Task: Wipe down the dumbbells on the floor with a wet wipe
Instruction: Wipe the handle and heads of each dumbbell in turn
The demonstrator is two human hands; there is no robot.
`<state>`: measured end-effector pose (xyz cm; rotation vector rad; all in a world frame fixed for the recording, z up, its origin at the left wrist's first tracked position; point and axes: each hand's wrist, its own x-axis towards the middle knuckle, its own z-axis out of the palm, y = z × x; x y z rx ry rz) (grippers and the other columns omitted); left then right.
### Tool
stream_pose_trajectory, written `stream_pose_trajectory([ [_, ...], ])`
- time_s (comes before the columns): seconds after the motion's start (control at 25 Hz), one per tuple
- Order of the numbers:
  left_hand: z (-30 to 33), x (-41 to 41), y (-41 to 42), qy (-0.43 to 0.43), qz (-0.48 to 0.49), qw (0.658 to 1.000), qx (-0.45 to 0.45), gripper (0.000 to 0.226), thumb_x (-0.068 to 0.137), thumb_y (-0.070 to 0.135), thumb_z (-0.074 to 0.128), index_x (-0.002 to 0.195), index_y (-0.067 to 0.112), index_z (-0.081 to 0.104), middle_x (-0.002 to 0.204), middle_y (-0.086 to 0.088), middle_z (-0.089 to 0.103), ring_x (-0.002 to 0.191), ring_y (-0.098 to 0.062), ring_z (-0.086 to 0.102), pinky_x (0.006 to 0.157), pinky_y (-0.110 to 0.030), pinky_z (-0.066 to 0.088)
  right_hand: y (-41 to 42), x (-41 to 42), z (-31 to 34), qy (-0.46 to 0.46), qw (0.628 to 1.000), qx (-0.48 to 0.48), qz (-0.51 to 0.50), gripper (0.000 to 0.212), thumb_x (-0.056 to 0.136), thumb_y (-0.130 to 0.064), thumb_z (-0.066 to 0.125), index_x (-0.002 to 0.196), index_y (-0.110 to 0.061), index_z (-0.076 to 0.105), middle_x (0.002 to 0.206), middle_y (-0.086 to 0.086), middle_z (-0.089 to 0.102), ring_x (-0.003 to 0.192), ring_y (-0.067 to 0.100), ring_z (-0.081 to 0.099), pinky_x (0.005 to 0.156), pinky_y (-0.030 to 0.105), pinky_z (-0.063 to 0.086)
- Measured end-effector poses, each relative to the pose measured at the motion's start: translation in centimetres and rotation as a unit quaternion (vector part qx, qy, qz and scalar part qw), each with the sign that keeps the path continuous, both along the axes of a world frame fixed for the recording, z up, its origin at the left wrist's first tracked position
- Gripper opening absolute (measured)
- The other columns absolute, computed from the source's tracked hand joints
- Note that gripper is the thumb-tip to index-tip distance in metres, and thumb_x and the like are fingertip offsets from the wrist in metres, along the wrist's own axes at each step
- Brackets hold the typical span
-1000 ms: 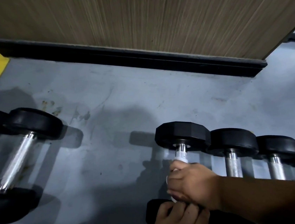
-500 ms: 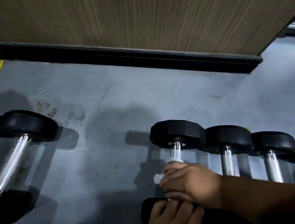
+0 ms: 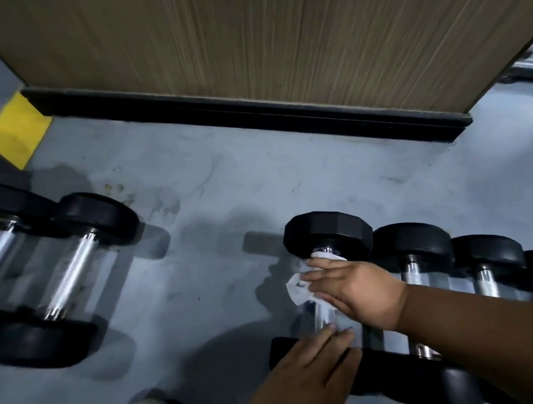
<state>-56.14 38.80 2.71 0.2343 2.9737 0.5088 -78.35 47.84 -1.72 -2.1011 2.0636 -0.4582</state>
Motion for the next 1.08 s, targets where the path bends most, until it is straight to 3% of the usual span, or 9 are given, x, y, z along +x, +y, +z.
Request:
stream_pose_trajectory([
  [0.12, 1.2, 2.4, -1.2, 0.001, -0.017, 1.0, 0.009, 0.044, 0.097, 0.04, 0.046, 0.138, 0.025, 0.047, 0.159, -0.001, 0.04, 0.145, -0.019, 0.041, 0.094, -0.032, 0.057, -0.2, 0.1, 2.8, 0.005, 1.0, 0.003, 0.001, 0.042, 0.106, -0.035, 0.041, 0.114, -0.013, 0.075, 0.123, -0.001, 0.073, 0.123, 0.017, 0.065, 0.1, 0.034, 0.055],
  [0.24, 1.8, 4.5, -1.5, -0.056, 0.038, 0.997, 0.022, 0.037, 0.095, 0.036, 0.036, 0.124, 0.033, 0.058, 0.148, 0.003, 0.054, 0.13, -0.013, 0.058, 0.065, -0.024, 0.059, -1.2, 0.4, 6.7, 0.013, 1.0, 0.011, -0.009, 0.045, 0.106, -0.039, 0.04, 0.117, -0.014, 0.075, 0.125, 0.0, 0.073, 0.119, 0.016, 0.067, 0.099, 0.036, 0.056],
  [0.32, 0.1, 6.2, -1.0, -0.144, 0.107, 0.984, 0.022, 0.048, 0.1, 0.036, 0.026, 0.135, 0.032, 0.059, 0.153, 0.003, 0.048, 0.122, -0.005, 0.062, 0.074, -0.019, 0.06, -2.7, 1.0, 10.2, 0.02, 1.0, 0.01, -0.015, 0.051, 0.107, -0.044, 0.034, 0.118, -0.014, 0.075, 0.123, 0.0, 0.073, 0.117, 0.017, 0.068, 0.098, 0.035, 0.057],
  [0.4, -1.7, 7.6, 0.4, -0.165, 0.132, 0.975, 0.071, 0.051, 0.108, 0.044, 0.013, 0.152, 0.034, 0.036, 0.16, 0.014, 0.033, 0.133, 0.014, 0.042, 0.088, -0.007, 0.05, -4.6, 1.8, 14.2, 0.026, 0.999, -0.001, -0.026, 0.047, 0.104, -0.043, 0.039, 0.115, -0.016, 0.075, 0.122, -0.002, 0.074, 0.113, 0.016, 0.07, 0.092, 0.033, 0.059],
  [0.48, 2.2, 6.8, -0.1, -0.215, 0.043, 0.963, 0.157, 0.045, 0.11, 0.034, 0.022, 0.151, 0.032, 0.04, 0.159, 0.017, 0.035, 0.148, -0.001, 0.027, 0.104, -0.024, 0.047, -6.5, 3.0, 18.2, 0.026, 0.998, -0.009, -0.048, 0.042, 0.101, -0.04, 0.042, 0.114, -0.018, 0.075, 0.123, -0.005, 0.073, 0.111, 0.015, 0.07, 0.09, 0.033, 0.059],
  [0.56, 5.3, 6.1, 0.1, -0.121, 0.01, 0.991, 0.061, 0.045, 0.111, 0.023, 0.028, 0.155, 0.015, 0.035, 0.168, 0.003, 0.017, 0.155, -0.018, 0.013, 0.12, -0.048, 0.025, -7.8, 4.3, 21.1, 0.031, 0.998, 0.0, -0.051, 0.036, 0.1, -0.037, 0.048, 0.116, -0.019, 0.074, 0.125, -0.008, 0.072, 0.113, 0.015, 0.07, 0.093, 0.036, 0.058],
  [0.72, 10.9, 8.6, -4.4, -0.231, 0.037, 0.97, 0.059, 0.055, 0.107, 0.025, 0.044, 0.158, 0.019, 0.028, 0.169, 0.002, 0.011, 0.154, -0.023, 0.014, 0.122, -0.048, 0.018, -10.4, 6.8, 25.7, 0.073, 0.997, -0.004, 0.001, 0.026, 0.098, -0.03, 0.057, 0.112, -0.017, 0.075, 0.121, -0.005, 0.074, 0.109, 0.016, 0.071, 0.091, 0.039, 0.06],
  [0.96, 16.8, 14.7, -16.5, -0.228, 0.065, 0.968, -0.083, 0.056, 0.1, 0.024, 0.047, 0.154, 0.013, 0.033, 0.163, -0.005, 0.027, 0.15, -0.026, 0.027, 0.115, -0.047, 0.034, -15.1, 10.5, 28.9, 0.08, 0.996, -0.029, 0.034, 0.028, 0.097, -0.033, 0.058, 0.114, -0.02, 0.075, 0.119, -0.007, 0.074, 0.105, 0.013, 0.071, 0.089, 0.029, 0.058],
  [1.08, 17.9, 17.4, -21.5, -0.242, 0.189, 0.951, -0.045, 0.036, 0.095, 0.031, 0.052, 0.127, 0.016, 0.053, 0.134, -0.01, 0.055, 0.121, -0.033, 0.057, 0.099, -0.041, 0.048, -17.6, 12.3, 29.9, 0.082, 0.996, -0.005, 0.036, 0.029, 0.101, -0.033, 0.058, 0.122, -0.02, 0.073, 0.124, -0.006, 0.072, 0.111, 0.016, 0.071, 0.094, 0.035, 0.058],
])
